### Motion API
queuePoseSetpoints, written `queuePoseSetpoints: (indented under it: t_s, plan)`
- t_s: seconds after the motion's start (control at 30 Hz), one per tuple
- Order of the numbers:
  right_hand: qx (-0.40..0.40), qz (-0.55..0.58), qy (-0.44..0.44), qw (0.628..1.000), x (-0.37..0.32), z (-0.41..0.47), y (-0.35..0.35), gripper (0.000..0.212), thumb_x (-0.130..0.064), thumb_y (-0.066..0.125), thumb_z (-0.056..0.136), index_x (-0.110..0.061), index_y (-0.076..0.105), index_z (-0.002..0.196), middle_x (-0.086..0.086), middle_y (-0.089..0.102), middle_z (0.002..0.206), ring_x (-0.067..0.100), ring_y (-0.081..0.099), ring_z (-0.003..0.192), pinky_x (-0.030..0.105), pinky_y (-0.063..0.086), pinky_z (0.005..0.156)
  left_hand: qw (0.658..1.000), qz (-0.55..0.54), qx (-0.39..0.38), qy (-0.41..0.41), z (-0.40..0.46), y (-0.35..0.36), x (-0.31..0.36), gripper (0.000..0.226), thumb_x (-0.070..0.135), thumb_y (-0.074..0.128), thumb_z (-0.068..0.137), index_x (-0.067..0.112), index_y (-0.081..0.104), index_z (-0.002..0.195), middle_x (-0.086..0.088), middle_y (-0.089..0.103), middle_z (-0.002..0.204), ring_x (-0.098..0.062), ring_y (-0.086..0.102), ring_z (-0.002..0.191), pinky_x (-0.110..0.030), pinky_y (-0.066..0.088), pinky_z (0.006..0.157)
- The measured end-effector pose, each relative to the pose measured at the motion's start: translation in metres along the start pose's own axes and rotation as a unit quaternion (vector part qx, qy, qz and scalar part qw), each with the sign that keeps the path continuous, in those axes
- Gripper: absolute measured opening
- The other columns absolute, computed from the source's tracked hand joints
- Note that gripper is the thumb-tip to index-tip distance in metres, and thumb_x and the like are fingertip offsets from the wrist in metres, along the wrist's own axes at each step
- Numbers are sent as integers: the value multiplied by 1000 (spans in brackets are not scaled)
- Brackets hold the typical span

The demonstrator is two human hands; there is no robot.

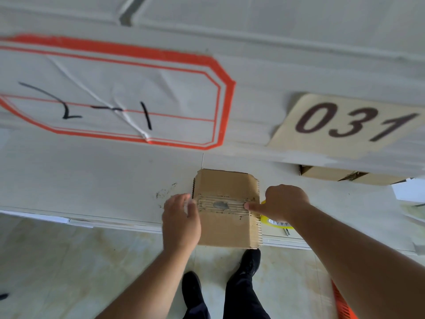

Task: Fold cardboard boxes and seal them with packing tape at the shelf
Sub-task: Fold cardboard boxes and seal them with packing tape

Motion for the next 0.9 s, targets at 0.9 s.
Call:
queuePoseSetpoints:
  t_s: [0.9]
  plan:
    - [-42, 88, -63, 993, -89, -9, -72, 55, -76, 47, 91, -21, 52, 83, -7, 57, 85, 16, 55, 78, 33, 38, 64, 902, -264, -274, -203, 17, -11, -81, 47, 59, 64, 95, 18, 72, 117, -3, 79, 101, -23, 72, 99, -41, 59, 85]
Point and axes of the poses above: each hand's wrist, its own z-axis towards the middle knuckle, its own y-axis out of the palm, x = y × z, the point moved 5 cm from there along z, towards the middle knuckle
